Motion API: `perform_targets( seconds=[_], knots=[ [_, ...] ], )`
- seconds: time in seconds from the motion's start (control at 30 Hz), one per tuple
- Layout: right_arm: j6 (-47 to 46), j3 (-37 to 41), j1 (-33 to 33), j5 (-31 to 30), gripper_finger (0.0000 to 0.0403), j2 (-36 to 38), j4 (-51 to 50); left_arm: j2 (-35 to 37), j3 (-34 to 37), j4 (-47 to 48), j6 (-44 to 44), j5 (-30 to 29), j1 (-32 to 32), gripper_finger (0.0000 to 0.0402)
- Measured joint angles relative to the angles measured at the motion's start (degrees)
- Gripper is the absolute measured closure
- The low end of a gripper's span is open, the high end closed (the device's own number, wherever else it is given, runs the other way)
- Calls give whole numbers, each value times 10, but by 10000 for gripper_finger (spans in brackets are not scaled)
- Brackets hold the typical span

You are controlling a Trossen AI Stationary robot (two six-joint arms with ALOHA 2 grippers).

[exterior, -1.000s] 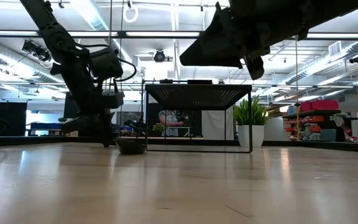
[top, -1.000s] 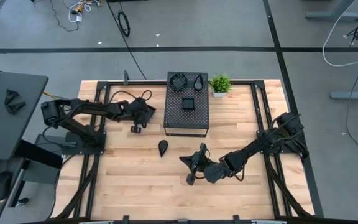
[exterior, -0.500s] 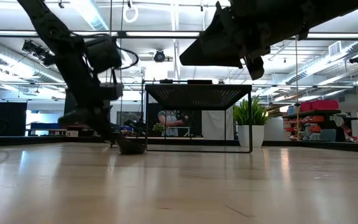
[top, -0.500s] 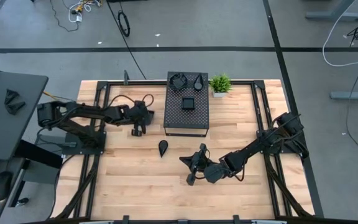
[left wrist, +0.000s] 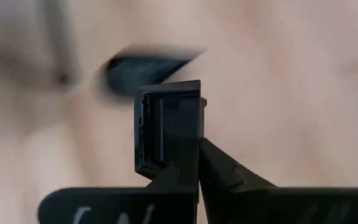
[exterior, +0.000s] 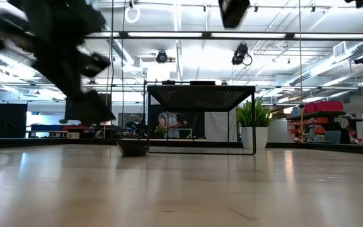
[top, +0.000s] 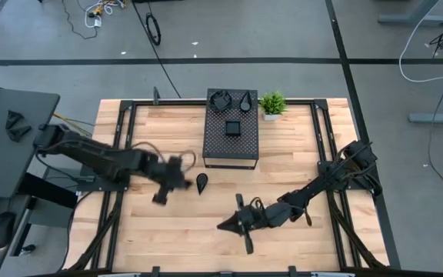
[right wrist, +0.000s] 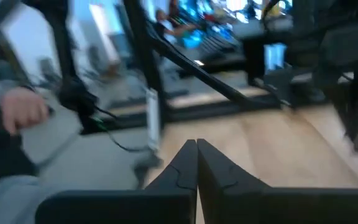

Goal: Pick & Place Mini shaped plates
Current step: Stack the black square-shaped plate on top of the black square-shaped plates on the shelf

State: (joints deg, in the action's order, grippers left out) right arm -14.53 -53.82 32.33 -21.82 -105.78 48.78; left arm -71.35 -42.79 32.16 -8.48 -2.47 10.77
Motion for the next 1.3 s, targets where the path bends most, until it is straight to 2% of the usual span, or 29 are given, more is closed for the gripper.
perform_targets(
  seconds=[0.13,0.23,0.4,0.5,0.67,0.83,1.03,1.3],
  knots=[
    [8,-39,0,46,399,0,-15,-1,-2,-71,15,35,101,397],
    [30,-89,0,48,394,0,-109,-1,-2,-151,16,32,161,398],
    [25,-179,-13,43,358,0,-308,-1,-2,-281,-12,10,218,395],
    [25,-215,-24,31,324,0,-368,-1,-2,-320,-42,-2,232,396],
    [63,-222,-36,36,270,0,-370,-1,-2,-342,-59,-5,234,395],
    [86,-222,-39,49,243,-6,-349,-1,-2,-346,-60,-18,231,393],
    [105,-221,-41,59,245,-23,-347,-1,-2,-348,-63,-25,228,393],
    [107,-221,-46,60,282,-37,-330,-1,-2,-355,-63,-29,228,395]
  ],
)
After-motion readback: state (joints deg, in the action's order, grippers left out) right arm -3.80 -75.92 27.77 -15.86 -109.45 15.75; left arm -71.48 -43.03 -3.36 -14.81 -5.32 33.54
